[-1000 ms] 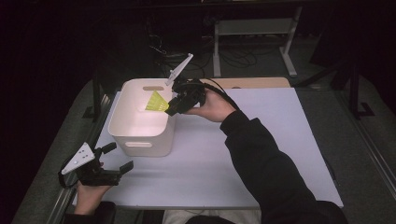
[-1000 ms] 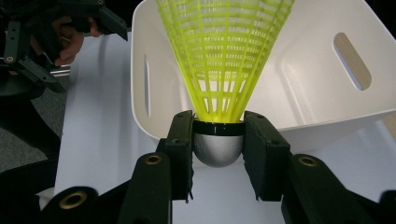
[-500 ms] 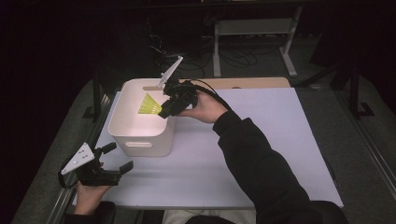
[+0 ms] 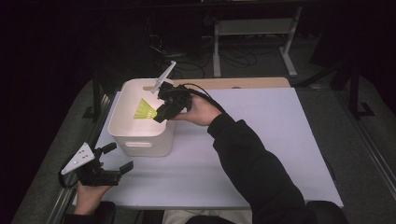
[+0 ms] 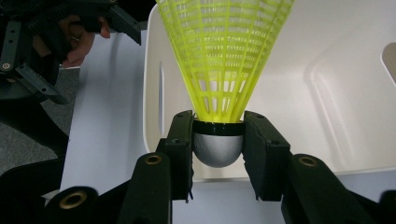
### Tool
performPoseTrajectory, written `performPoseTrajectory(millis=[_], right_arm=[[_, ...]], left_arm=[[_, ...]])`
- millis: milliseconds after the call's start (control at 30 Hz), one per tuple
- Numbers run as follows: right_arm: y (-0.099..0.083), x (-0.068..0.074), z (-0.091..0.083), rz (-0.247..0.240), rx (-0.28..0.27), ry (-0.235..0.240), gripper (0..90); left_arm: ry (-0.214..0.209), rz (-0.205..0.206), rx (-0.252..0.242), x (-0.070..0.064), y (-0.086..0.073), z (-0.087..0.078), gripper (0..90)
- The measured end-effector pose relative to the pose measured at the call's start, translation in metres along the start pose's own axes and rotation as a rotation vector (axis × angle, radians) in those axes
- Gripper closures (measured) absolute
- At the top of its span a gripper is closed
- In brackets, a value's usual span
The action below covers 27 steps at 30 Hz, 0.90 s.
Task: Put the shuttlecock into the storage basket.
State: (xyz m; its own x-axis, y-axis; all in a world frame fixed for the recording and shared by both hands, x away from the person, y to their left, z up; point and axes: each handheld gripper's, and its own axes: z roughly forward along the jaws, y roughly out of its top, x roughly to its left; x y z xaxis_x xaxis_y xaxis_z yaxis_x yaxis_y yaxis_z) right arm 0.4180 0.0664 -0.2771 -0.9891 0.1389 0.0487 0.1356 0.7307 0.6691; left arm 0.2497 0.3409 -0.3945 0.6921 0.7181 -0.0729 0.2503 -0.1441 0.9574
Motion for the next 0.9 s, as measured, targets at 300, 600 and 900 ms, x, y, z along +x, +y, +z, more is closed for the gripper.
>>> performPoseTrajectory(millis=[300, 600, 900], right_arm=[[0.0, 0.0, 0.015, 0.002, 0.018, 0.022, 63.3], [-0.002, 0.0, 0.023, 0.005, 0.015, 0.039, 63.3], [-0.003, 0.0, 0.032, 0.005, 0.013, 0.05, 63.2]], left_arm=[[-0.001, -0.001, 0.0, 0.0, 0.0, 0.0, 0.0], [-0.002, -0.001, -0.001, 0.0, 0.0, 0.0, 0.0], [-0.002, 0.0, -0.001, 0.0, 0.0, 0.0, 0.0]])
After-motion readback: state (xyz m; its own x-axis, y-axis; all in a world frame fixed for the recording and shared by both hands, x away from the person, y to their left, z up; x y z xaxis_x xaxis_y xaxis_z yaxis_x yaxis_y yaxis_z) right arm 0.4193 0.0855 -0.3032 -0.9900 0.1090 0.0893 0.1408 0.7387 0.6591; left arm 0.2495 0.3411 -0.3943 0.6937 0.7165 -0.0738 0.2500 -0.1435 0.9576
